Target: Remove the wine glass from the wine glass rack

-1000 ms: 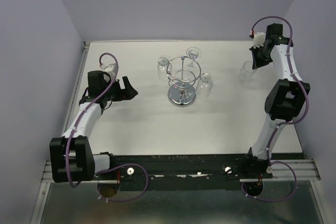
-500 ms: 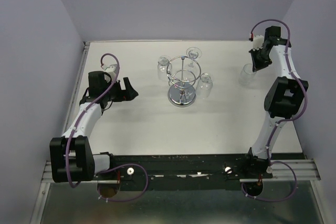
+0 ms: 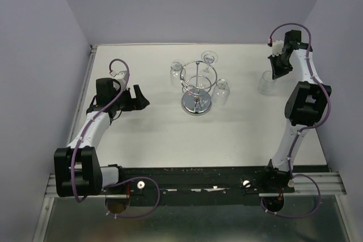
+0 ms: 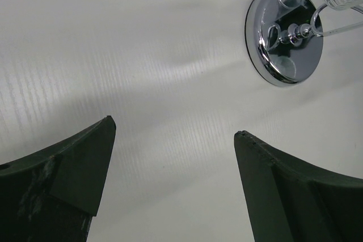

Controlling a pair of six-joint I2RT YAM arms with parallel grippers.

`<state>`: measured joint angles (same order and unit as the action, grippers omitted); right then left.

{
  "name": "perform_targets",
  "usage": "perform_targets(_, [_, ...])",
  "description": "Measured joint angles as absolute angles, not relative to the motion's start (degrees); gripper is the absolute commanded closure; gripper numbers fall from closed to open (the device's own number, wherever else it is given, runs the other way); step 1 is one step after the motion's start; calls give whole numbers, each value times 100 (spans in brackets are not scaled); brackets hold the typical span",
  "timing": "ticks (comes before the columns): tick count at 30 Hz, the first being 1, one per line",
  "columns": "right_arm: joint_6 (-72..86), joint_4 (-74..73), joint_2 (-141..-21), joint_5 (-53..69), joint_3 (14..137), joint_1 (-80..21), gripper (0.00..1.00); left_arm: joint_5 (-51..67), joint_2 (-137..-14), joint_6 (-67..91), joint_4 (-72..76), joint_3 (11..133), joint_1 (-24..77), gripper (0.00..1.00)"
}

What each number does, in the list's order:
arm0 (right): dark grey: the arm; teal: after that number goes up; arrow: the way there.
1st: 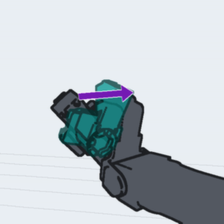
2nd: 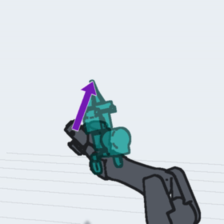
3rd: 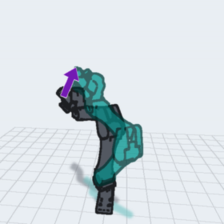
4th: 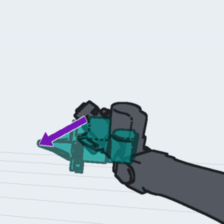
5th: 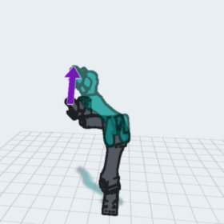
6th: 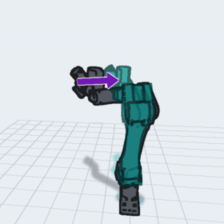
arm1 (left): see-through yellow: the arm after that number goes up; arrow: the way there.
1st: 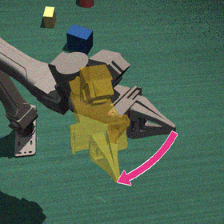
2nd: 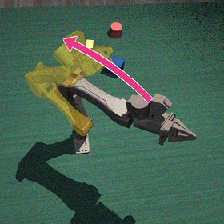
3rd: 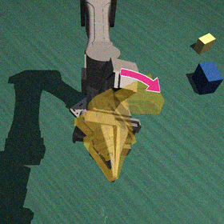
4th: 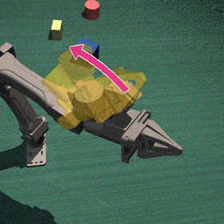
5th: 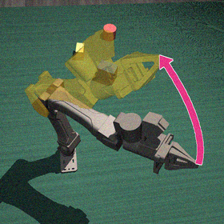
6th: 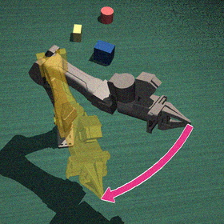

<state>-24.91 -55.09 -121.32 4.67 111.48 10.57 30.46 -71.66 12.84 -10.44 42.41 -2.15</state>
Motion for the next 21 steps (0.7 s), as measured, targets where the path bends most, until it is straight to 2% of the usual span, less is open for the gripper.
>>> perform_targets(4, [-2512,-5500,-12164,429,11148,1057,85,3050,-7238,1284,-1039,4241,-215,1])
perform_targets(11, [-2552,-5470,-12167,397,11148,1072,70,3052,-7310,1284,-1033,4239,-215,1])
perform_targets(17, [-2554,-5400,-12167,375,11148,1118,65,3063,-7317,1286,-991,4226,-215,1])
perform_targets(19, [-2547,-5400,-12158,357,11148,1122,59,3065,-7323,1286,-989,4226,-215,1])
perform_targets(21, [-2532,-5402,-12099,333,11146,1125,48,3068,-7323,1286,-989,4226,-215,1])
